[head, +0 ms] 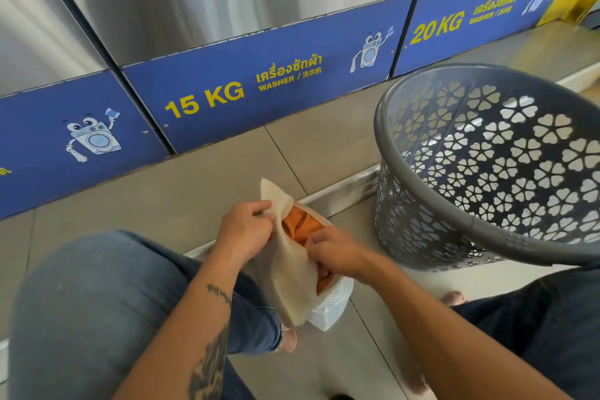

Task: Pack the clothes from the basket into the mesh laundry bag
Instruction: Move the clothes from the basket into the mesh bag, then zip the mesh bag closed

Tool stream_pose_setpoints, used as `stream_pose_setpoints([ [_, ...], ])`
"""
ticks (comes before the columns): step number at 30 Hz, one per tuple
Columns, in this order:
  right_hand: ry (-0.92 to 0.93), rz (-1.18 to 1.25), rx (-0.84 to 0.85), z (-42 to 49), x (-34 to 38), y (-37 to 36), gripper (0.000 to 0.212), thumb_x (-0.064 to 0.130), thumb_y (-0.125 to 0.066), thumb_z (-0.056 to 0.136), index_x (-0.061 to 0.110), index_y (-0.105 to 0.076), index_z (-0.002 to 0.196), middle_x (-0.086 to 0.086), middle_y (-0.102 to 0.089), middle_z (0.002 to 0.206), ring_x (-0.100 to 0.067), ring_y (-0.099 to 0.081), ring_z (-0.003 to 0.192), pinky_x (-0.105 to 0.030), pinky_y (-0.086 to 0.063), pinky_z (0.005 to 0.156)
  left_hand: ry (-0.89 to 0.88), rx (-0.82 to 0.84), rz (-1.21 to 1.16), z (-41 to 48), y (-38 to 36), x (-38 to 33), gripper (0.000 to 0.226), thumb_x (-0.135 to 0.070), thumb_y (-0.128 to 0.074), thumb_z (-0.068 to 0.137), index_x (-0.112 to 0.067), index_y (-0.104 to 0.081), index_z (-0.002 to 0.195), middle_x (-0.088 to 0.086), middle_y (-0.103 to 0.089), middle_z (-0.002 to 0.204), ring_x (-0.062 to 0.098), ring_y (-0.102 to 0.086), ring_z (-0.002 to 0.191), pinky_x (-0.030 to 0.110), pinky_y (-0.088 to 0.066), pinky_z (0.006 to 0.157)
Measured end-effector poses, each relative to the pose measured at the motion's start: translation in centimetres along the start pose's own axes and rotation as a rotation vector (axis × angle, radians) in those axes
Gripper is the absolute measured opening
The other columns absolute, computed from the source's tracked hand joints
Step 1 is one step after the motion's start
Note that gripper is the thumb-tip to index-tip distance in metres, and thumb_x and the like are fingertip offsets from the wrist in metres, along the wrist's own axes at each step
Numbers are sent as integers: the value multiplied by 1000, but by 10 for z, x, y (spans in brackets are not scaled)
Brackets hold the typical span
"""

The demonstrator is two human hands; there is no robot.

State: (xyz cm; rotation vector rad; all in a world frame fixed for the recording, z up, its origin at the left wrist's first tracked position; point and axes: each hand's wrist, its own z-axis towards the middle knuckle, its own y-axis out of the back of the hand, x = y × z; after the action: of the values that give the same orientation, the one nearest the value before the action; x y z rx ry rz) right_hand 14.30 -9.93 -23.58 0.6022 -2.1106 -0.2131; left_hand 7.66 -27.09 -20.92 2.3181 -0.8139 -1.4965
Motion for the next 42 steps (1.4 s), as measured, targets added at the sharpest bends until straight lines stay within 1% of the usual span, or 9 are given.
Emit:
stream_pose_setpoints([
  [5, -171, -16, 25, -6, -19, 29, 8, 10, -51, 81, 10, -59, 82, -8, -62, 69, -20, -56, 61, -24, -39, 49, -35, -68, 124, -6, -9, -2, 40, -40, -64, 88, -24, -66, 125, 0, -62, 132, 23, -56, 120, 41, -45, 103],
  [9, -212, -22, -70, -5, -26, 45, 20, 6, -55, 79, -3, -66, 93, -13, -66, 81, -22, -56, 72, -30, -43, 60, -42, -61, 137, -5, -16, -1, 41, -39, -65, 88, -24, -63, 127, 3, -59, 135, 25, -54, 123, 42, -45, 101],
  [15, -151, 86, -168, 2, -34, 31, 56, 15, -65, 84, 27, -51, 137, -4, -60, 129, -24, -60, 114, -39, -54, 87, -94, -80, 108, 1, -23, -5, 58, -28, -65, 91, -30, -43, 144, 3, -45, 148, 30, -45, 132, 48, -43, 105],
  [18, -46, -57, 79, -1, -24, 16, 38, 16, -58, 91, 29, -70, 124, 6, -63, 121, -13, -57, 108, -30, -42, 90, -91, -69, 50, 7, -24, -6, 73, -7, -58, 89, -37, -31, 149, 1, -53, 136, 27, -51, 124, 42, -51, 96],
  [22, -94, 67, -25, 17, -24, 16, 33, 9, -54, 91, 31, -70, 110, 3, -67, 118, -18, -63, 108, -42, -53, 97, -27, -136, -45, 15, -20, -8, 75, 1, -49, 86, -35, -32, 150, -3, -60, 102, 10, -55, 91, 28, -43, 76],
  [25, -134, 129, -74, 32, -25, 23, 38, 6, -62, 89, 27, -59, 120, -3, -66, 114, -19, -68, 97, -36, -57, 82, -7, -128, -92, 19, -23, -10, 73, 0, -46, 87, -36, -32, 149, 2, -58, 128, 19, -56, 114, 35, -50, 88],
  [29, -53, 41, -240, 57, -20, 30, 35, 11, -58, 88, 25, -61, 120, -2, -65, 116, -21, -64, 105, -44, -56, 93, -12, -139, -89, 28, -29, -12, 55, -9, -43, 90, -32, -47, 140, 0, -50, 143, 27, -47, 131, 48, -44, 106],
  [36, 108, -68, -161, 111, 13, 39, 47, 3, -45, 97, 26, -61, 136, -4, -59, 139, -22, -54, 127, -27, -48, 90, -43, -192, -46, 48, -36, -10, 11, -17, -55, 88, -24, -61, 93, -5, -62, 97, 14, -58, 89, 32, -50, 73],
  [42, 140, -164, 33, 142, 16, 36, 33, 11, -53, 93, 23, -74, 116, 0, -71, 113, -19, -63, 106, -37, -55, 92, -49, -233, 6, 59, -42, -11, 16, -9, -53, 85, -21, -63, 85, -8, -63, 90, 8, -56, 82, 24, -42, 61],
])
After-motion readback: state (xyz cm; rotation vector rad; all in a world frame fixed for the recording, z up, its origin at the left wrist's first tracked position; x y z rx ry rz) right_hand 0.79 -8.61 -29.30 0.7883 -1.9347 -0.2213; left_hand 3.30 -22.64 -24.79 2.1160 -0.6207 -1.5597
